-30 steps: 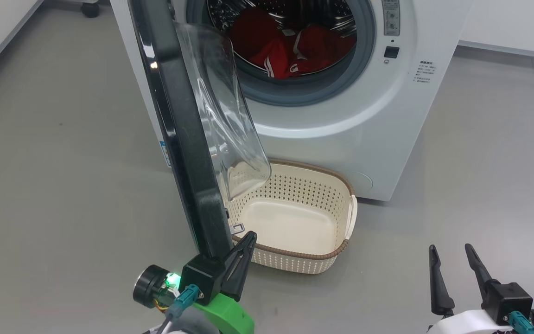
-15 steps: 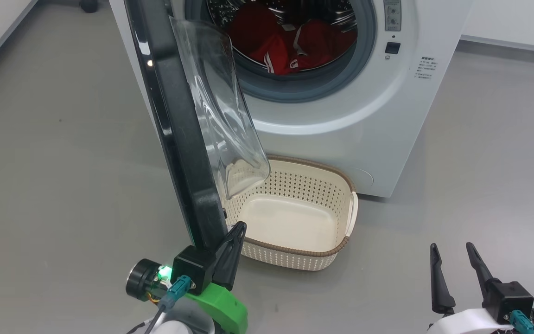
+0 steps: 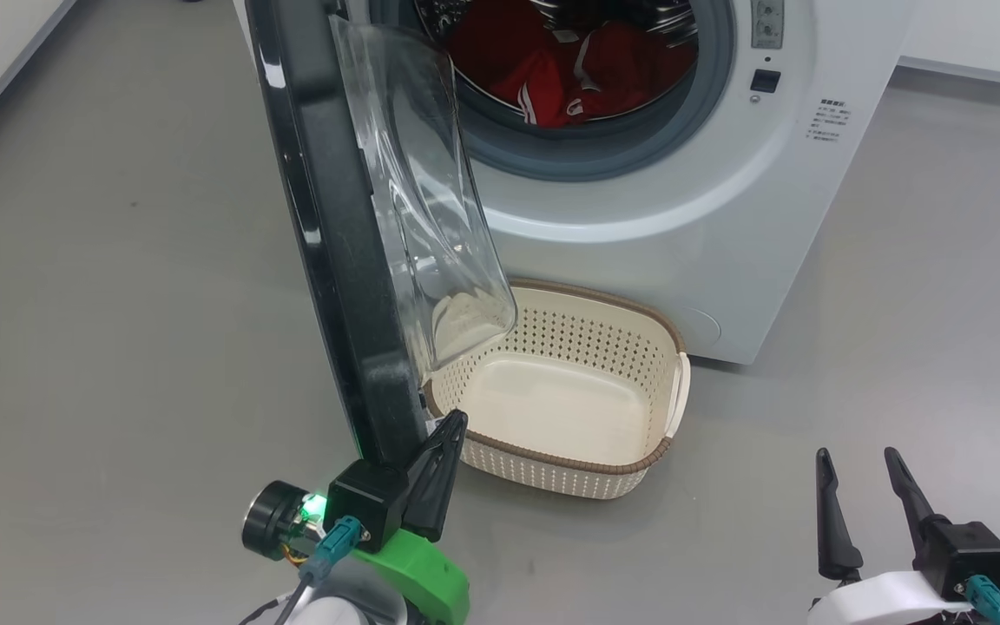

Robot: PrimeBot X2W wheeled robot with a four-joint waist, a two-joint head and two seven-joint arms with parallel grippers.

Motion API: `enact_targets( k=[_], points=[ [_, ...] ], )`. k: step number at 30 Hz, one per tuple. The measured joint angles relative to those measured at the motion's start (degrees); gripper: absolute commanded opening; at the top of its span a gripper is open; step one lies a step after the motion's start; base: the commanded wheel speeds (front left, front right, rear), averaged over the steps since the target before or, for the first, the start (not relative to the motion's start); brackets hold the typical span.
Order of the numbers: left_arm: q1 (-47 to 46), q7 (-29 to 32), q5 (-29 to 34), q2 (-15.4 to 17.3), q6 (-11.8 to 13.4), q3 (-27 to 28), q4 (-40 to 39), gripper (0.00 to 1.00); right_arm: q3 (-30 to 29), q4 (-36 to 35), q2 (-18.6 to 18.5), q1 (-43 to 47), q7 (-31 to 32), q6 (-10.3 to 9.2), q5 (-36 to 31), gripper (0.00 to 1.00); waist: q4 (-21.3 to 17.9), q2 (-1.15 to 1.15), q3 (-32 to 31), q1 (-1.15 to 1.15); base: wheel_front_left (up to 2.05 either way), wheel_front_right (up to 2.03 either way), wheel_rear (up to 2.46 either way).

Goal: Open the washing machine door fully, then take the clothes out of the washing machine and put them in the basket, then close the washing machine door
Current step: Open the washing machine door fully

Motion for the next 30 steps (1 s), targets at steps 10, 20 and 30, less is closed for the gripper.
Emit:
enact_targets(
  k=[10, 20, 30],
  points=[
    [0.2, -1.21, 0.46, -0.04, 0.56, 0.64, 0.31, 0.0, -0.86, -0.07, -0.09, -0.01, 0.0, 0.2, -0.41, 1.0, 2.31, 0.0, 0.57, 0.0, 0.0, 0.0, 0.0],
    [1.31, -2.96, 1.03, 0.03, 0.87, 3.33, -0.16, 0.0, -1.46, -0.04, -0.55, -0.01, 0.0, 0.52, -0.96, 1.0, 5.32, 0.0, 0.64, 0.0, 0.0, 0.0, 0.0],
    [3.3, -3.52, 1.76, 2.0, 1.32, 8.7, -0.47, 0.0, -0.96, -0.01, -0.55, -0.02, 0.0, 1.33, -1.57, 1.0, 6.86, 0.0, 0.57, 0.0, 0.0, 0.0, 0.0]
  ],
)
